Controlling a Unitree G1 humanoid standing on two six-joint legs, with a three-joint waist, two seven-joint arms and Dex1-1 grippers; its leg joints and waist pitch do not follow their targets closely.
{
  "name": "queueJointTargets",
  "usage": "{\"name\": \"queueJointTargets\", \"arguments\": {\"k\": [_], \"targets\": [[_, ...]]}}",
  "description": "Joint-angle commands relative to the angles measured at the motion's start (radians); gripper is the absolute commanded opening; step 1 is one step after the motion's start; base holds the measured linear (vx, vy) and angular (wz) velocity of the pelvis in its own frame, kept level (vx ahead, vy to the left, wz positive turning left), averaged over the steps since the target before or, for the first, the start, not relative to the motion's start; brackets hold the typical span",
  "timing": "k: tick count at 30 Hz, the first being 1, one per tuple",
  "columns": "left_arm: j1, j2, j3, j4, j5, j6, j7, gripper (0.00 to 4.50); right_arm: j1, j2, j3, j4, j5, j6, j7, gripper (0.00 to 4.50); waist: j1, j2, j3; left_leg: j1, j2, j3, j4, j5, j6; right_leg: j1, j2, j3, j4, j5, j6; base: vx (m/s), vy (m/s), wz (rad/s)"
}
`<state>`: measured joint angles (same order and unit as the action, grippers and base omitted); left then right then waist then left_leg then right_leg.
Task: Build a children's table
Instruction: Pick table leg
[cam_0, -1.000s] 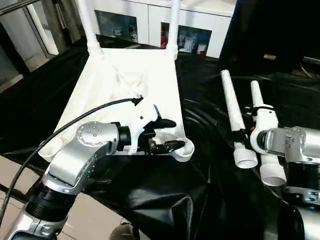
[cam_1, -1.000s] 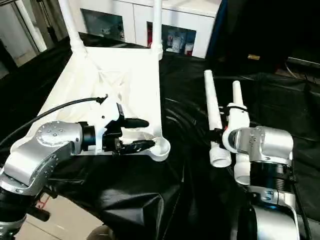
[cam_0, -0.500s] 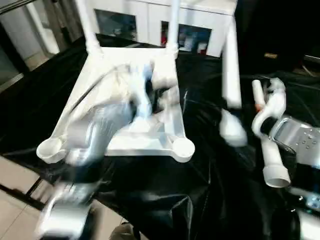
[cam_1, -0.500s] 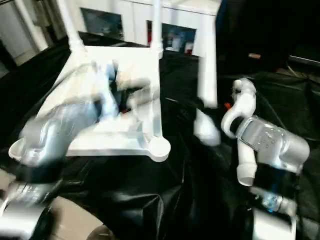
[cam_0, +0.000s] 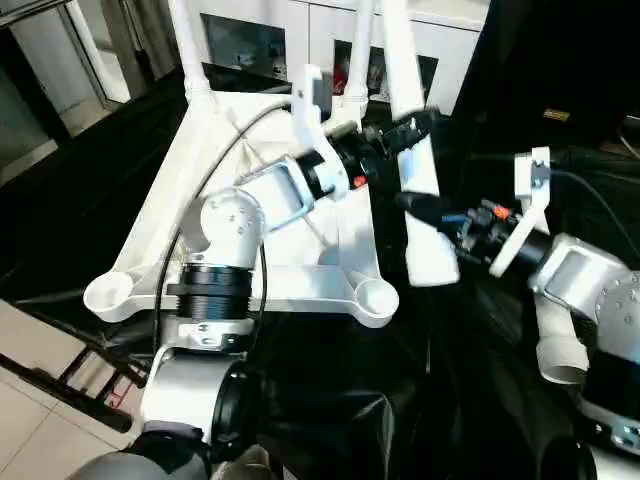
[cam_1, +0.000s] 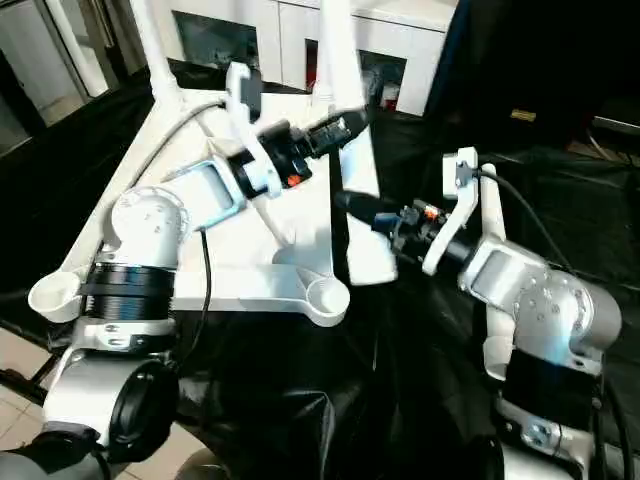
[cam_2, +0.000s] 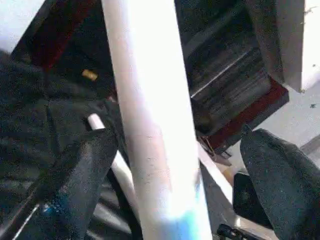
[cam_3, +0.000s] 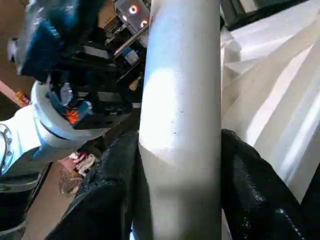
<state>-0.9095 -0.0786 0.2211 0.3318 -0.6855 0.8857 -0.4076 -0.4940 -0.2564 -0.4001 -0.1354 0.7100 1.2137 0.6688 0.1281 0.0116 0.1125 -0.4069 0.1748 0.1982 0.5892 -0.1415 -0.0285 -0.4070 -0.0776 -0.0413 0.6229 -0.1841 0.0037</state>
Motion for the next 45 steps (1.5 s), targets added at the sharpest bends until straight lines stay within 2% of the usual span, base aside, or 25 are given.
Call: {"name": "queueJointTargets", "arguments": {"k": [1, 6, 9, 11, 12, 15, 20, 27, 28, 33, 34, 35, 37, 45], "targets": [[-0.013, -0.005, 0.005, -0.001, -0.015, 0.011, 0.013, 4.5, 0.006, -0.013, 0.012, -0.041, 0.035, 0.002, 0.019, 1.9, 0.004, -0.019, -0.088, 0.029, 0.043, -0.029, -0.061, -0.17, 0.006, 0.047, -0.07, 0.036, -0.088, -0.238, -0.167, 0.0, 0.0, 0.0], [-0.012, -0.01, 0.014, -0.001, -0.013, 0.018, 0.036, 4.5, 0.013, -0.024, 0.043, -0.049, 0.028, -0.025, 0.013, 1.9, 0.004, -0.018, -0.088, 0.028, 0.044, -0.029, -0.062, -0.164, 0.007, 0.045, -0.069, 0.035, -0.087, -0.222, -0.168, 0.0, 0.0, 0.0], [-0.014, -0.016, 0.023, -0.013, -0.028, 0.025, 0.054, 4.17, 0.015, -0.03, 0.066, -0.056, 0.013, -0.048, 0.005, 1.9, 0.003, -0.018, -0.087, 0.027, 0.043, -0.029, -0.062, -0.161, 0.007, 0.046, -0.069, 0.035, -0.087, -0.207, -0.173, 0.0, 0.0, 0.0], [-0.008, -0.024, 0.023, -0.041, -0.041, 0.041, 0.067, 4.14, 0.019, -0.037, 0.1, -0.072, -0.02, -0.082, -0.005, 1.9, 0.004, -0.018, -0.087, 0.028, 0.045, -0.029, -0.063, -0.161, 0.008, 0.045, -0.07, 0.035, -0.087, -0.205, -0.174, 0.0, 0.0, 0.0], [-0.008, -0.024, 0.023, -0.042, -0.042, 0.042, 0.068, 4.04, 0.019, -0.037, 0.101, -0.073, -0.021, -0.083, -0.006, 1.9, 0.004, -0.017, -0.087, 0.028, 0.046, -0.029, -0.063, -0.154, 0.007, 0.045, -0.07, 0.035, -0.085, -0.196, -0.176, 0.0, 0.0, 0.0], [0.0, -0.036, 0.02, -0.075, -0.046, 0.061, 0.094, 3.78, 0.024, -0.052, 0.156, -0.1, -0.08, -0.135, -0.031, 1.9, 0.001, -0.016, -0.088, 0.027, 0.047, -0.03, -0.064, -0.14, 0.008, 0.045, -0.069, 0.034, -0.081, -0.154, -0.186, 0.0, 0.0, 0.0], [0.016, -0.074, 0.009, -0.111, -0.021, 0.05, 0.18, 3.28, 0.036, -0.059, 0.239, -0.136, -0.15, -0.208, -0.072, 1.9, 0.001, -0.016, -0.087, 0.025, 0.046, -0.029, -0.063, -0.147, 0.016, 0.048, -0.069, 0.035, -0.084, -0.157, -0.181, 0.0, 0.0, 0.0], [0.02, -0.105, 0.022, -0.106, 0.015, 0.01, 0.269, 2.81, 0.048, -0.039, 0.268, -0.146, -0.176, -0.243, -0.109, 1.9, -0.002, -0.014, -0.087, 0.026, 0.046, -0.031, -0.065, -0.176, 0.008, 0.045, -0.066, 0.035, -0.09, -0.192, -0.161, 0.0, 0.0, 0.0], [0.024, -0.109, 0.028, -0.11, 0.014, 0.013, 0.285, 2.7, 0.054, -0.033, 0.276, -0.152, -0.184, -0.253, -0.119, 1.9, -0.001, -0.011, -0.089, 0.027, 0.045, -0.031, -0.065, -0.171, 0.008, 0.046, -0.066, 0.035, -0.089, -0.181, -0.161, 0.0, 0.0, 0.0], [0.031, -0.111, 0.033, -0.123, 0.003, 0.009, 0.306, 2.35, 0.06, -0.019, 0.293, -0.154, -0.198, -0.285, -0.146, 1.9, -0.003, -0.012, -0.091, 0.026, 0.046, -0.031, -0.063, -0.164, 0.009, 0.046, -0.066, 0.034, -0.085, -0.154, -0.172, 0.0, 0.0, 0.0], [0.032, -0.11, 0.033, -0.124, -0.001, 0.008, 0.306, 2.28, 0.06, -0.016, 0.294, -0.153, -0.2, -0.29, -0.149, 2.46, -0.003, -0.013, -0.091, 0.025, 0.045, -0.03, -0.063, -0.162, 0.009, 0.046, -0.066, 0.034, -0.085, -0.152, -0.175, 0.0, 0.0, 0.0], [0.034, -0.109, 0.034, -0.128, -0.004, 0.006, 0.308, 2.2, 0.061, -0.012, 0.295, -0.152, -0.198, -0.291, -0.151, 2.6, -0.002, -0.011, -0.093, 0.026, 0.045, -0.03, -0.062, -0.16, 0.011, 0.047, -0.067, 0.034, -0.084, -0.146, -0.18, 0.0, 0.0, 0.0], [0.037, -0.103, 0.028, -0.135, -0.012, 0.005, 0.292, 1.97, 0.061, -0.009, 0.297, -0.149, -0.195, -0.29, -0.154, 2.78, -0.002, -0.012, -0.093, 0.025, 0.045, -0.029, -0.062, -0.158, 0.015, 0.047, -0.066, 0.034, -0.083, -0.14, -0.182, 0.0, 0.0, 0.0], [0.053, -0.065, -0.008, -0.173, -0.051, 0.018, 0.18, 1.84, 0.069, -0.016, 0.296, -0.147, -0.168, -0.287, -0.137, 3.41, 0.001, -0.011, -0.099, 0.025, 0.046, -0.028, -0.058, -0.139, 0.021, 0.049, -0.066, 0.034, -0.078, -0.116, -0.193, 0.0, 0.0, 0.0]]}}
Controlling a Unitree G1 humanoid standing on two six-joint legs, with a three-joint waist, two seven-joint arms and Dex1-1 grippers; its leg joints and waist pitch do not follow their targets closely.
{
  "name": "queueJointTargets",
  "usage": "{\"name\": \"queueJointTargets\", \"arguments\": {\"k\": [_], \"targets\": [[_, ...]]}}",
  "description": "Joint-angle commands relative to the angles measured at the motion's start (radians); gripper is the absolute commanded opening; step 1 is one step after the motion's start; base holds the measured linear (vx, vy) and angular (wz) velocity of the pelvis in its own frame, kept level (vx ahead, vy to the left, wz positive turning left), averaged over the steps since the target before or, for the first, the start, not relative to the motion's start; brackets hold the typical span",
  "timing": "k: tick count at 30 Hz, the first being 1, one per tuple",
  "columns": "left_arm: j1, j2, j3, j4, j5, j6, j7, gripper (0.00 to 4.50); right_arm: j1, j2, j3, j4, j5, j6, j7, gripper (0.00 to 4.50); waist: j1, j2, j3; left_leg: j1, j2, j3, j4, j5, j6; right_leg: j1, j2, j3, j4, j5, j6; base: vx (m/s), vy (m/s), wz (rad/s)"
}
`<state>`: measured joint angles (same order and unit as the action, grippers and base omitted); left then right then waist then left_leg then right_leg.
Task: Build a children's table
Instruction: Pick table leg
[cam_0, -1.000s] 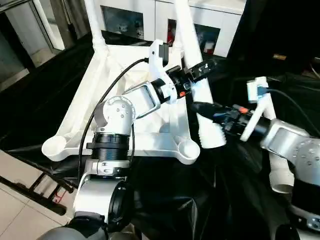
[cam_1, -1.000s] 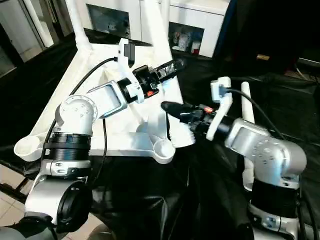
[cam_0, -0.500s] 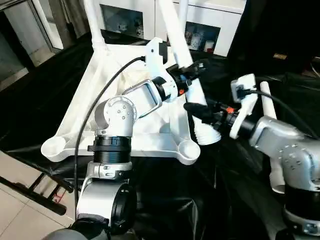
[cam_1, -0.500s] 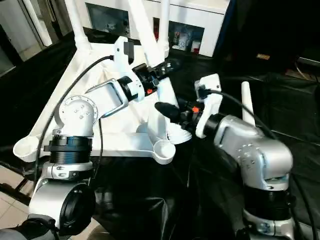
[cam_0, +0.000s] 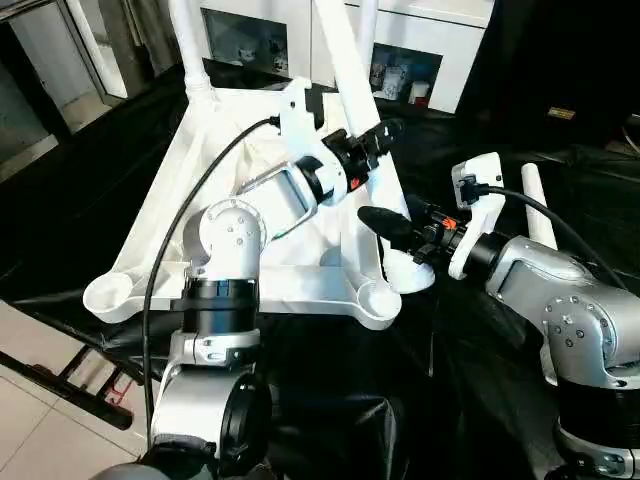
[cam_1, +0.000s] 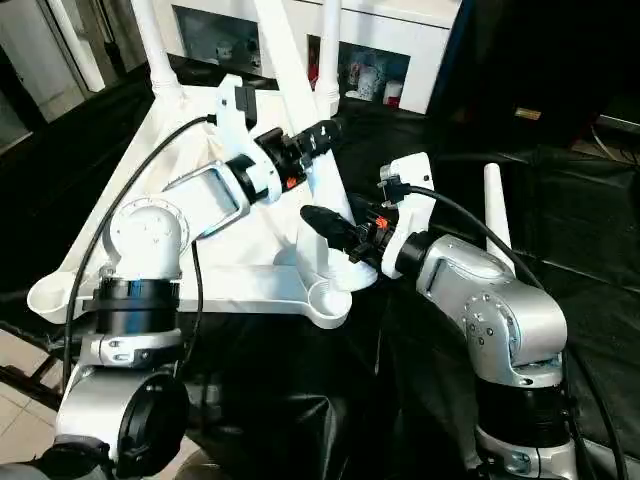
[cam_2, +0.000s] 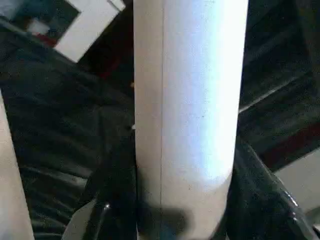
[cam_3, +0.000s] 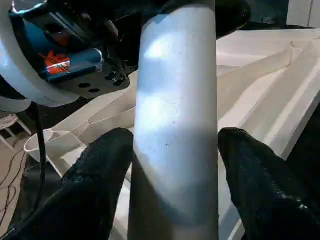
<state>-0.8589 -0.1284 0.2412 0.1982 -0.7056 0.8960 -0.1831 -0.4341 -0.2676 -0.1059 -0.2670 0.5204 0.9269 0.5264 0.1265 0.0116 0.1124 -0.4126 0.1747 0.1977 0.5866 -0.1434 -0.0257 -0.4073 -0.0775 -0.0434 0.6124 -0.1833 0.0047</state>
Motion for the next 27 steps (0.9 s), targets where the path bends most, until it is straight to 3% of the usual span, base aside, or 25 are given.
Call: {"name": "queueJointTargets", "arguments": {"k": [1, 5, 9, 10, 13, 16, 27], "targets": [[0.004, 0.004, -0.042, -0.046, -0.044, 0.011, -0.103, 1.84, 0.01, -0.015, -0.007, -0.019, 0.046, 0.02, 0.026, 3.54, 0.003, -0.011, -0.101, 0.032, 0.046, -0.027, -0.055, -0.137, 0.019, 0.05, -0.066, 0.036, -0.067, -0.117, -0.196, 0.0, 0.0, 0.0], [0.007, 0.082, -0.096, -0.067, -0.08, 0.02, -0.305, 1.84, 0.027, -0.082, -0.054, -0.04, 0.195, 0.136, 0.152, 3.83, 0.011, -0.011, -0.102, 0.033, 0.044, -0.026, -0.052, -0.117, 0.04, 0.052, -0.065, 0.036, -0.064, -0.097, -0.204, 0.0, 0.0, 0.0], [0.004, 0.132, -0.124, -0.081, -0.106, 0.027, -0.439, 1.84, 0.036, -0.139, -0.057, -0.046, 0.251, 0.193, 0.223, 3.83, 0.018, -0.014, -0.102, 0.034, 0.046, -0.024, -0.05, -0.115, 0.041, 0.052, -0.069, 0.036, -0.061, -0.103, -0.219, 0.0, 0.0, 0.0], [0.002, 0.167, -0.146, -0.094, -0.12, 0.027, -0.541, 1.84, 0.043, -0.177, -0.047, -0.053, 0.271, 0.209, 0.264, 3.83, 0.019, -0.013, -0.101, 0.034, 0.047, -0.024, -0.051, -0.122, 0.036, 0.051, -0.068, 0.037, -0.062, -0.123, -0.216, 0.0, 0.0, 0.0], [-0.001, 0.204, -0.169, -0.11, -0.142, 0.022, -0.661, 1.84, 0.05, -0.221, -0.025, -0.06, 0.285, 0.217, 0.3, 3.83, 0.02, -0.013, -0.1, 0.035, 0.047, -0.024, -0.052, -0.139, 0.021, 0.05, -0.07, 0.038, -0.064, -0.164, -0.207, 0.0, 0.0, 0.0], [-0.001, 0.226, -0.187, -0.129, -0.164, 0.023, -0.73, 1.84, 0.047, -0.222, -0.019, -0.055, 0.287, 0.22, 0.288, 3.47, 0.018, -0.013, -0.097, 0.038, 0.049, -0.025, -0.054, -0.168, 0.004, 0.048, -0.073, 0.038, -0.068, -0.205, -0.206, 0.0, 0.0, 0.0], [0.007, 0.23, -0.209, -0.109, -0.143, -0.001, -0.766, 1.84, 0.046, -0.176, -0.022, -0.044, 0.294, 0.195, 0.22, 2.61, 0.018, -0.015, -0.098, 0.037, 0.048, -0.026, -0.056, -0.171, -0.014, 0.046, -0.072, 0.039, -0.066, -0.215, -0.191, 0.0, 0.0, 0.0]]}}
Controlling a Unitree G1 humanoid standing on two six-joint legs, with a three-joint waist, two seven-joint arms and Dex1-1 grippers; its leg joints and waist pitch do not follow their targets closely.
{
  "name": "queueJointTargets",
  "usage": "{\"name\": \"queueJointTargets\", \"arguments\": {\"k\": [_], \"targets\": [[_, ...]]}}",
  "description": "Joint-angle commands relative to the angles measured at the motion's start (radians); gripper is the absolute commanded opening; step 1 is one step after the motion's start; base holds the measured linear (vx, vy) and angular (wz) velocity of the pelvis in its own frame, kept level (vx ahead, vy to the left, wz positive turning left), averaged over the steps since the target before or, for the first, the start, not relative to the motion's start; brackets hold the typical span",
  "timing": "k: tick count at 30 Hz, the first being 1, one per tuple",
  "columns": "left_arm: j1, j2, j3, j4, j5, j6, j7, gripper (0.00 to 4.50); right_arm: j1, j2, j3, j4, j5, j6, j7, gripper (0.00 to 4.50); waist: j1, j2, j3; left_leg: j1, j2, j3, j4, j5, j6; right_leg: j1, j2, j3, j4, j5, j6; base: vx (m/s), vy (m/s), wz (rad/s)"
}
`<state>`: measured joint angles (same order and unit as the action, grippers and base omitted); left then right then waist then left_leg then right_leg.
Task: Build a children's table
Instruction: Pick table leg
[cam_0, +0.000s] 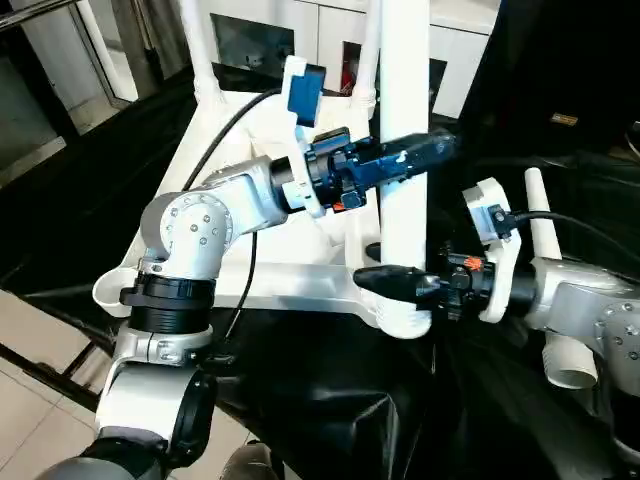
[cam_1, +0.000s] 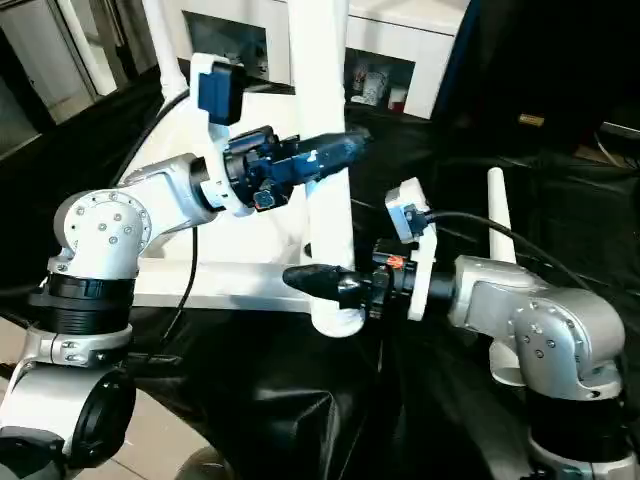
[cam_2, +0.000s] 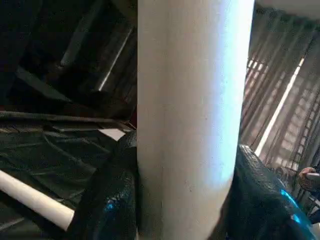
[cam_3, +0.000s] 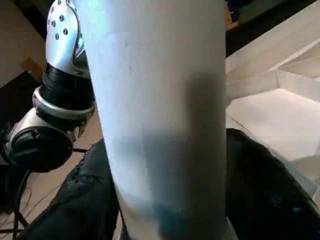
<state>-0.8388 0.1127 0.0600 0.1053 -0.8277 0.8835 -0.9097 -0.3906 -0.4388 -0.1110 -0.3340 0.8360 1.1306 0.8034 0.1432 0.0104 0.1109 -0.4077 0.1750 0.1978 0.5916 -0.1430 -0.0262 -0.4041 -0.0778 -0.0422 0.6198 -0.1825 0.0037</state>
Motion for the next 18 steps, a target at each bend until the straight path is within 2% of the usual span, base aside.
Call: {"name": "queueJointTargets", "arguments": {"k": [1, 3, 5, 7, 8, 9, 12, 13, 15, 17, 18], "targets": [[-0.014, -0.015, -0.023, -0.012, -0.019, 0.005, -0.032, 1.84, 0.003, 0.004, -0.018, 0.024, -0.025, -0.014, -0.071, 2.53, 0.001, -0.013, -0.096, 0.033, 0.048, -0.026, -0.061, -0.169, -0.012, 0.042, -0.071, 0.037, -0.073, -0.213, -0.19, 0.0, 0.0, 0.0], [-0.021, -0.026, -0.009, 0.004, -0.01, -0.01, -0.005, 1.84, 0.001, 0.018, -0.022, 0.026, -0.034, -0.026, -0.093, 2.38, 0.001, -0.015, -0.096, 0.032, 0.046, -0.025, -0.06, -0.165, -0.011, 0.043, -0.07, 0.037, -0.073, -0.21, -0.188, 0.0, 0.0, 0.0], [-0.024, -0.029, -0.006, 0.011, 0.005, -0.023, 0.02, 2.4, -0.005, 0.039, -0.027, 0.028, -0.049, -0.042, -0.126, 2.23, 0.0, -0.014, -0.094, 0.03, 0.045, -0.025, -0.06, -0.167, -0.011, 0.042, -0.071, 0.037, -0.074, -0.214, -0.187, 0.0, 0.0, 0.0], [-0.027, -0.035, -0.006, 0.021, 0.048, -0.054, 0.082, 2.56, -0.017, 0.074, -0.027, 0.034, -0.09, -0.076, -0.189, 2.14, -0.002, -0.014, -0.096, 0.031, 0.047, -0.028, -0.063, -0.173, -0.023, 0.041, -0.071, 0.036, -0.074, -0.218, -0.181, 0.0, 0.0, 0.0], [-0.027, -0.038, -0.006, 0.023, 0.056, -0.057, 0.1, 2.59, -0.019, 0.079, -0.025, 0.035, -0.099, -0.083, -0.202, 2.1, -0.002, -0.014, -0.096, 0.032, 0.048, -0.028, -0.062, -0.174, -0.026, 0.041, -0.071, 0.037, -0.073, -0.217, -0.18, 0.0, 0.0, 0.0], [-0.028, -0.044, -0.004, 0.026, 0.068, -0.055, 0.135, 2.61, -0.022, 0.089, -0.02, 0.035, -0.116, -0.098, -0.222, 2.06, -0.002, -0.009, -0.094, 0.033, 0.048, -0.029, -0.064, -0.179, -0.029, 0.041, -0.071, 0.037, -0.074, -0.22, -0.174, 0.0, 0.0, 0.0], [-0.012, -0.07, -0.038, -0.019, 0.127, -0.058, 0.241, 2.61, -0.027, 0.119, 0.011, 0.036, -0.184, -0.154, -0.29, 2.02, -0.005, -0.011, -0.093, 0.032, 0.05, -0.03, -0.066, -0.194, -0.044, 0.037, -0.07, 0.039, -0.074, -0.224, -0.159, 0.0, 0.0, 0.0], [-0.01, -0.081, -0.043, -0.025, 0.147, -0.057, 0.283, 2.61, -0.029, 0.128, 0.017, 0.037, -0.201, -0.164, -0.31, 2.0, -0.005, -0.012, -0.092, 0.034, 0.047, -0.028, -0.066, -0.198, -0.042, 0.038, -0.07, 0.039, -0.077, -0.232, -0.156, 0.0, 0.0, 0.0], [-0.02, -0.135, -0.016, 0.001, 0.197, -0.065, 0.448, 2.61, -0.033, 0.148, 0.028, 0.036, -0.218, -0.179, -0.344, 1.98, -0.007, -0.011, -0.09, 0.032, 0.049, -0.029, -0.066, -0.2, -0.044, 0.038, -0.069, 0.039, -0.077, -0.221, -0.155, 0.0, 0.0, 0.0], [-0.027, -0.172, 0.014, 0.026, 0.234, -0.083, 0.565, 2.61, -0.036, 0.158, 0.038, 0.035, -0.23, -0.185, -0.364, 1.96, -0.006, -0.014, -0.091, 0.031, 0.047, -0.03, -0.066, -0.201, -0.04, 0.042, -0.068, 0.039, -0.079, -0.216, -0.15, 0.0, 0.0, 0.0], [-0.026, -0.186, 0.022, 0.031, 0.259, -0.109, 0.61, 2.61, -0.037, 0.165, 0.042, 0.034, -0.238, -0.191, -0.375, 1.96, -0.007, -0.015, -0.091, 0.027, 0.046, -0.031, -0.065, -0.191, -0.033, 0.044, -0.067, 0.039, -0.079, -0.205, -0.144, 0.0, 0.0, 0.0]]}}
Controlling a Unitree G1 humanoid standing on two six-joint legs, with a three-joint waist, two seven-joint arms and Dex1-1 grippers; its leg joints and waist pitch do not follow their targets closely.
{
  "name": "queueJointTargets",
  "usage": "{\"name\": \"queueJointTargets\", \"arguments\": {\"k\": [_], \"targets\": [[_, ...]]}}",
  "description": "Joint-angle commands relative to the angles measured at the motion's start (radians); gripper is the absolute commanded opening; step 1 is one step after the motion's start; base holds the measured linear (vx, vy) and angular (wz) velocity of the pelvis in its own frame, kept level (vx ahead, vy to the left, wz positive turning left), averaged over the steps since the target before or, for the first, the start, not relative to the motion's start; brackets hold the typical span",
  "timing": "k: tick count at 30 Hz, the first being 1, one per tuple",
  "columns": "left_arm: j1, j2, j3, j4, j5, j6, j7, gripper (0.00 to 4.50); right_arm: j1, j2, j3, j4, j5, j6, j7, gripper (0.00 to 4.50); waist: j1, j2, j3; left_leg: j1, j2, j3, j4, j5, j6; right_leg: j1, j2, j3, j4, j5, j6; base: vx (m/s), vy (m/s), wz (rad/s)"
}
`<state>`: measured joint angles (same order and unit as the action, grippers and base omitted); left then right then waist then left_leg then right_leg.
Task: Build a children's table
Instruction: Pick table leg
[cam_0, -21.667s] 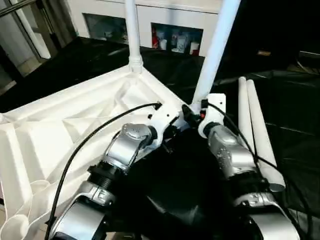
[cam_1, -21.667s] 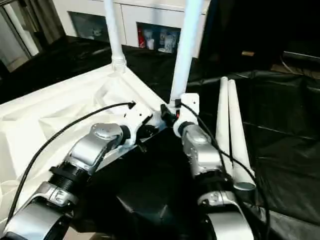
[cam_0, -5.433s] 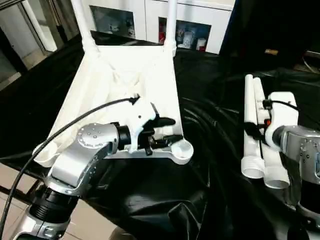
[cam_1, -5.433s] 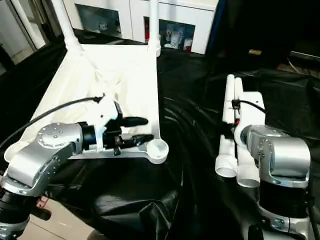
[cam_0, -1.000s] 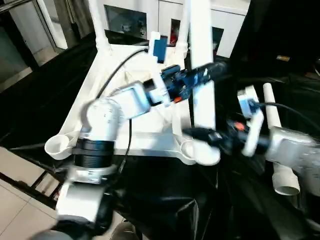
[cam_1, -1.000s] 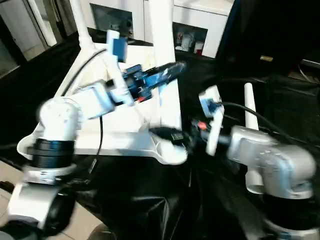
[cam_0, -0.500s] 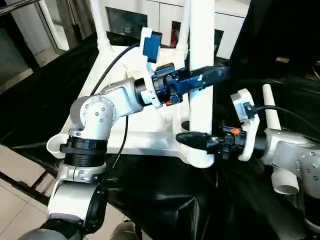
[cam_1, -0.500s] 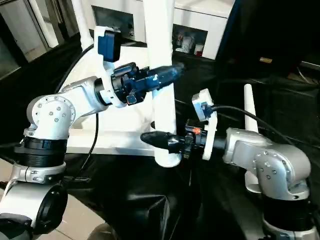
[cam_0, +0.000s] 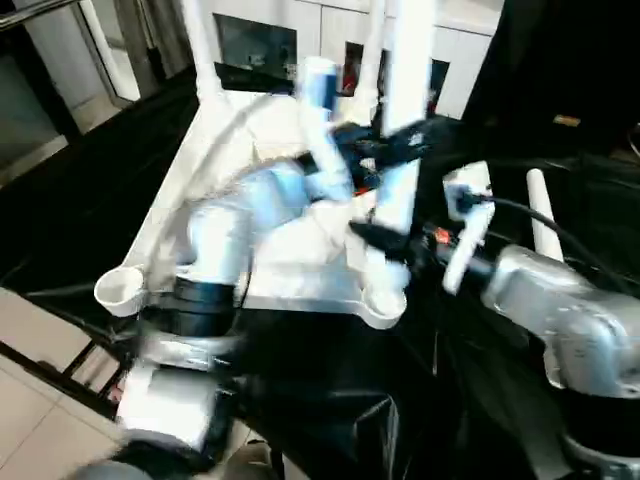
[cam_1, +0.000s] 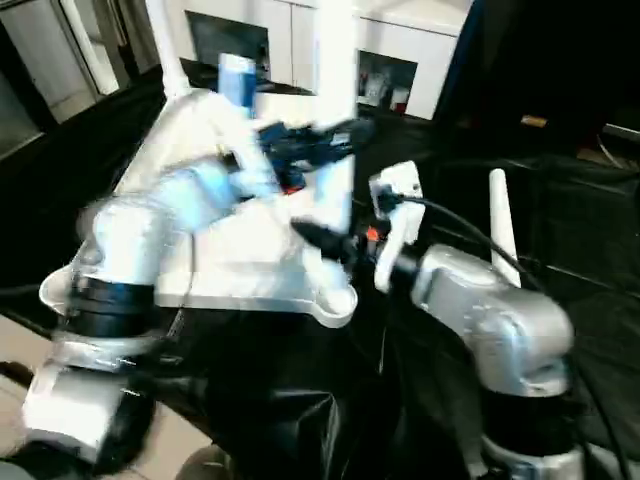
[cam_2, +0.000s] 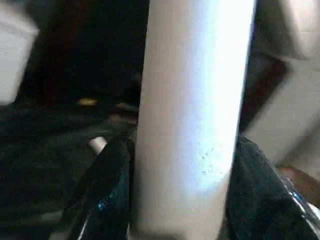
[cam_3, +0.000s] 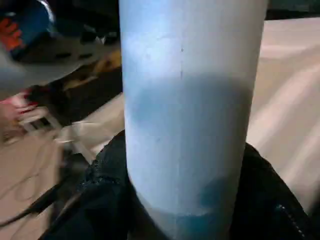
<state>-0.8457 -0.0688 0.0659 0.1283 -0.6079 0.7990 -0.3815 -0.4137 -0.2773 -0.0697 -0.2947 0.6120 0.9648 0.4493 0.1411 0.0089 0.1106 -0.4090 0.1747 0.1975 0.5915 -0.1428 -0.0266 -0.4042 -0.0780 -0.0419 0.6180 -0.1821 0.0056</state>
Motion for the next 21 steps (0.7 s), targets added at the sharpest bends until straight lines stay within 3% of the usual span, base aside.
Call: {"name": "queueJointTargets", "arguments": {"k": [1, 9, 14, 15, 21], "targets": [[-0.019, -0.012, 0.021, 0.011, 0.049, -0.037, 0.104, 2.61, -0.015, 0.007, 0.002, -0.004, -0.018, -0.027, -0.027, 1.95, -0.005, -0.016, -0.092, 0.028, 0.046, -0.031, -0.065, -0.185, -0.025, 0.045, -0.067, 0.037, -0.079, -0.205, -0.139, 0.0, 0.0, 0.0], [-0.01, -0.06, 0.071, -0.003, 0.057, -0.085, 0.207, 1.98, -0.02, 0.017, 0.03, 0.002, -0.054, -0.054, -0.053, 1.94, -0.016, -0.015, -0.091, 0.028, 0.043, -0.028, -0.062, -0.165, -0.002, 0.043, -0.063, 0.035, -0.078, -0.179, -0.154, 0.0, 0.0, 0.0], [-0.014, -0.061, 0.079, -0.001, 0.041, -0.096, 0.211, 1.89, -0.024, 0.017, 0.029, 0.007, -0.055, -0.063, -0.049, 1.94, -0.019, -0.01, -0.089, 0.029, 0.044, -0.029, -0.063, -0.177, -0.004, 0.041, -0.063, 0.036, -0.079, -0.18, -0.159, 0.0, 0.0, 0.0], [-0.014, -0.061, 0.078, 0.0, 0.04, -0.099, 0.212, 1.89, -0.025, 0.017, 0.028, 0.01, -0.053, -0.066, -0.049, 2.5, -0.02, -0.013, -0.088, 0.029, 0.044, -0.028, -0.064, -0.183, -0.004, 0.041, -0.063, 0.035, -0.08, -0.185, -0.157, 0.0, 0.0, 0.0], [-0.016, -0.015, 0.046, 0.015, 0.001, -0.077, 0.07, 1.88, -0.02, -0.038, 0.007, 0.0, 0.012, -0.006, 0.026, 2.98, -0.024, -0.013, -0.088, 0.028, 0.043, -0.029, -0.065, -0.181, -0.002, 0.044, -0.062, 0.035, -0.08, -0.183, -0.156, 0.0, 0.0, 0.0]]}}
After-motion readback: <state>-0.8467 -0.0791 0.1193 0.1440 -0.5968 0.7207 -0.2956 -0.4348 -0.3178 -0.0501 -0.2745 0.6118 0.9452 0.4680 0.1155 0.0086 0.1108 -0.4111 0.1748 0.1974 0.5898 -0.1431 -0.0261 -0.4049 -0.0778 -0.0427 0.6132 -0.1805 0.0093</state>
